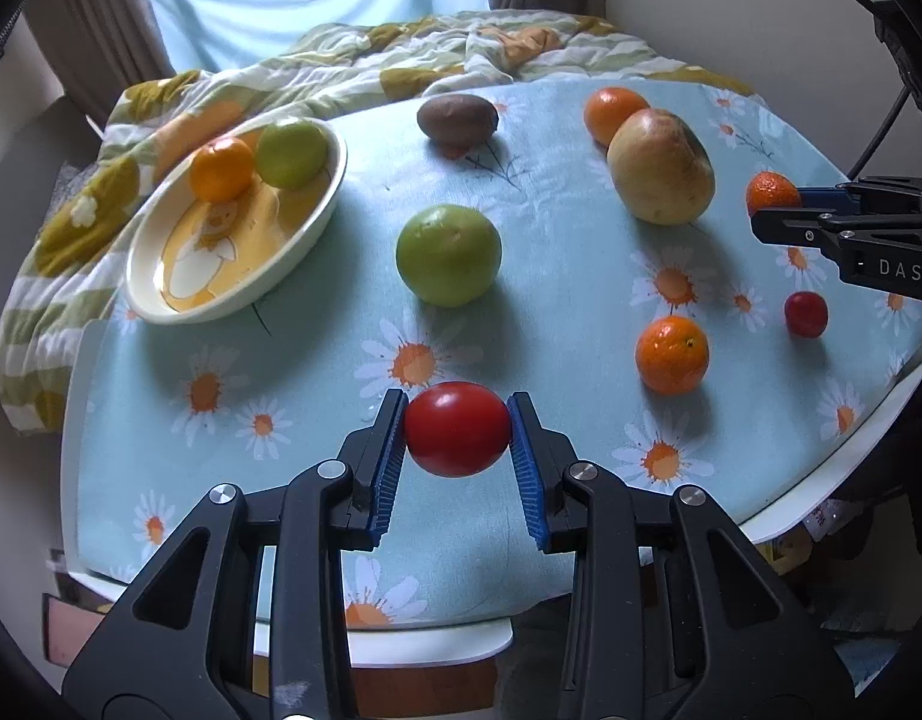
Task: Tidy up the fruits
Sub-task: 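Drop the tomato into the bowl with the left tool while the right tool grasps the tangerine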
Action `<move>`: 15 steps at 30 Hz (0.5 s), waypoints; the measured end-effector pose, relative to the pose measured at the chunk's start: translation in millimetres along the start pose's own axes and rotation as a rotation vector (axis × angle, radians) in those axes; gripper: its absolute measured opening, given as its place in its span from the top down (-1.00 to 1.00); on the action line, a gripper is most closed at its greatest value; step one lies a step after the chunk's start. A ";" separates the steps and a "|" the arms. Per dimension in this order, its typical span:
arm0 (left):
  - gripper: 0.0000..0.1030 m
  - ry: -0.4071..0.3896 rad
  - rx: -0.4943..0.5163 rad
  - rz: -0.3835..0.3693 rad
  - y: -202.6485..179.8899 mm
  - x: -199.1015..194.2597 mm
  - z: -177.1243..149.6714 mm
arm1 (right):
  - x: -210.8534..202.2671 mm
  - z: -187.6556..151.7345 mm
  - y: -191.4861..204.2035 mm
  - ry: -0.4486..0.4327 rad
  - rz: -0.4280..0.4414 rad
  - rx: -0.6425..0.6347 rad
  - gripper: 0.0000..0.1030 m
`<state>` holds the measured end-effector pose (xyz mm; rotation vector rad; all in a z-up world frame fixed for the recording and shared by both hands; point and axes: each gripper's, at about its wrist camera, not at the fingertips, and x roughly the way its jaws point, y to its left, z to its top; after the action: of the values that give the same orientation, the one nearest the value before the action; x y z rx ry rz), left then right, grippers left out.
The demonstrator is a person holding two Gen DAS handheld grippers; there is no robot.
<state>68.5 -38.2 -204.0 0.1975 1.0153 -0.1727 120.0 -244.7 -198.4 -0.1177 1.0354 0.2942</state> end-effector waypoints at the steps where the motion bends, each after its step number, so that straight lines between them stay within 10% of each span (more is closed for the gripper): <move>1: 0.25 -0.011 -0.002 0.006 1.0 -5.2 3.5 | -5.4 3.3 0.4 -0.008 0.002 -0.002 0.35; 15: 0.25 -0.125 -0.003 0.044 57.6 -37.7 62.1 | -42.3 67.7 42.0 -0.104 0.042 -0.040 0.35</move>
<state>113.7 4.5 -135.2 0.2035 0.8865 -0.1414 143.7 -196.6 -125.9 -0.1155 0.9300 0.3554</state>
